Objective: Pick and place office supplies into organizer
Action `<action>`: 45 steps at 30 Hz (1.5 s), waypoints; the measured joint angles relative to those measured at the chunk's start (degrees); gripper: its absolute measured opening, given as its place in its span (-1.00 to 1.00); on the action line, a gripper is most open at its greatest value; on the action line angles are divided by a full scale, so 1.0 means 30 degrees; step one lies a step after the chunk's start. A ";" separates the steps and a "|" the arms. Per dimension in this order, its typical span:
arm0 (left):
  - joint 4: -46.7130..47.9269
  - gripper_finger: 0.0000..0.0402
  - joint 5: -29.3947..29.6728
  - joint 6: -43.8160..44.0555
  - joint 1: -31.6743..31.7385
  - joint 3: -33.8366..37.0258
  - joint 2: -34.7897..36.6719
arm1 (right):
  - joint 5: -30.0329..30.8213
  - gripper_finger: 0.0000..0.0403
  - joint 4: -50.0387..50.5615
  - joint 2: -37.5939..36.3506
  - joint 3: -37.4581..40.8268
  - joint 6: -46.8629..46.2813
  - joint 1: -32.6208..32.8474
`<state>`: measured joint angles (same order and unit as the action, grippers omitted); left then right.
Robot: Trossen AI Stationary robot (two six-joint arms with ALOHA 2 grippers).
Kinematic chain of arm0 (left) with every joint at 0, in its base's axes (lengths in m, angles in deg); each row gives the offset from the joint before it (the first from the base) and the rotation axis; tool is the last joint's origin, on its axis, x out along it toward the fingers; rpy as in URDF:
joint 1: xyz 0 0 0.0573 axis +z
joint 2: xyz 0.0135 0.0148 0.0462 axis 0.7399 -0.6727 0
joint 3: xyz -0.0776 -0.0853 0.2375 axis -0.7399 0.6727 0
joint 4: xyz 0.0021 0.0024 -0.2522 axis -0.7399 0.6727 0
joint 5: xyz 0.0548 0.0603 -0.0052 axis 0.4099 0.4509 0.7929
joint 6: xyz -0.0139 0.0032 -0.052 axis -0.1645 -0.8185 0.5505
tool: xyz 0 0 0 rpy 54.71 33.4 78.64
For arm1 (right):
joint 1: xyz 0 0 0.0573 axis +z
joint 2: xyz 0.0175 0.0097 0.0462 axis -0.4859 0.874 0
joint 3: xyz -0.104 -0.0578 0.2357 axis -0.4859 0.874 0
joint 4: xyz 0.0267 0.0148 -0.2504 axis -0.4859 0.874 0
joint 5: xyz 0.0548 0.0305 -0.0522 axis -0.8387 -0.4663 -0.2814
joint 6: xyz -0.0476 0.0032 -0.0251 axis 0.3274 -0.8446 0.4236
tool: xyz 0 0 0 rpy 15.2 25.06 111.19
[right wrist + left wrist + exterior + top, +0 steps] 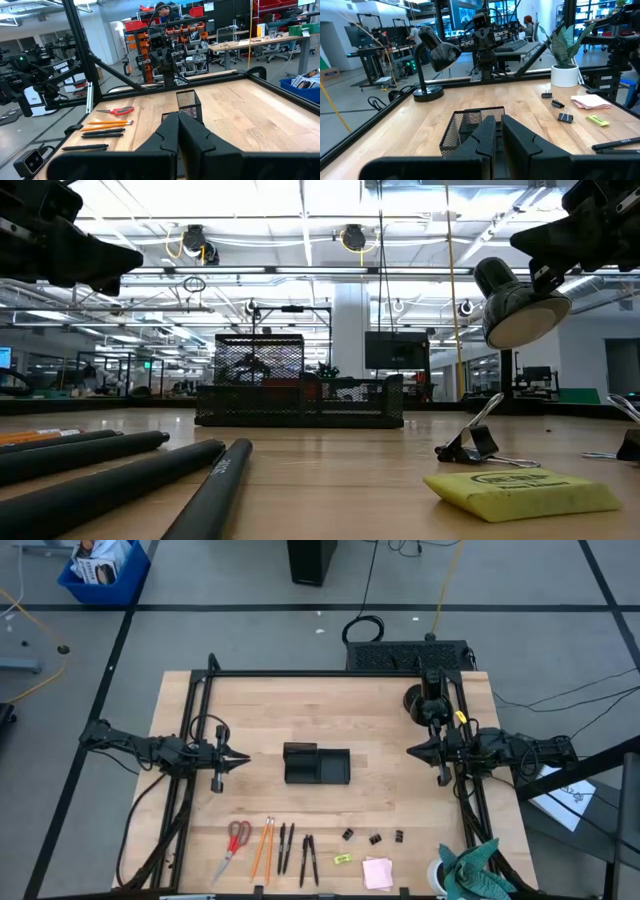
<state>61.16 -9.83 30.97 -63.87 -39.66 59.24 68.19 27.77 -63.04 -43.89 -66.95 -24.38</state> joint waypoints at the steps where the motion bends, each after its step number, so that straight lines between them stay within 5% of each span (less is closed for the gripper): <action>1: 0.0000 -0.81 -0.0007 0.0000 0.0000 0.0000 0.0000 | 0.0006 -1.00 0.0000 -0.0001 -0.0004 -0.0003 0.0001; 25: -0.0203 -0.81 0.0000 -0.0934 0.0000 0.0000 -0.0007 | 0.0006 -1.00 -0.0015 0.0006 0.0000 0.0001 0.0004; 39: -0.5805 -0.81 0.0000 0.2376 -0.0007 -0.0007 -0.0004 | 0.0006 -1.00 -0.0022 -0.0002 0.0003 0.0004 0.0000; 45: -0.5730 -0.81 0.2032 -0.0481 -0.0007 -0.0007 -0.0007 | 0.0006 -1.00 -0.0022 0.0006 0.0004 -0.0003 0.0000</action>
<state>43.97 -3.73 29.53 -63.89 -39.68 59.22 68.21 27.71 -63.02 -43.88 -66.96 -24.38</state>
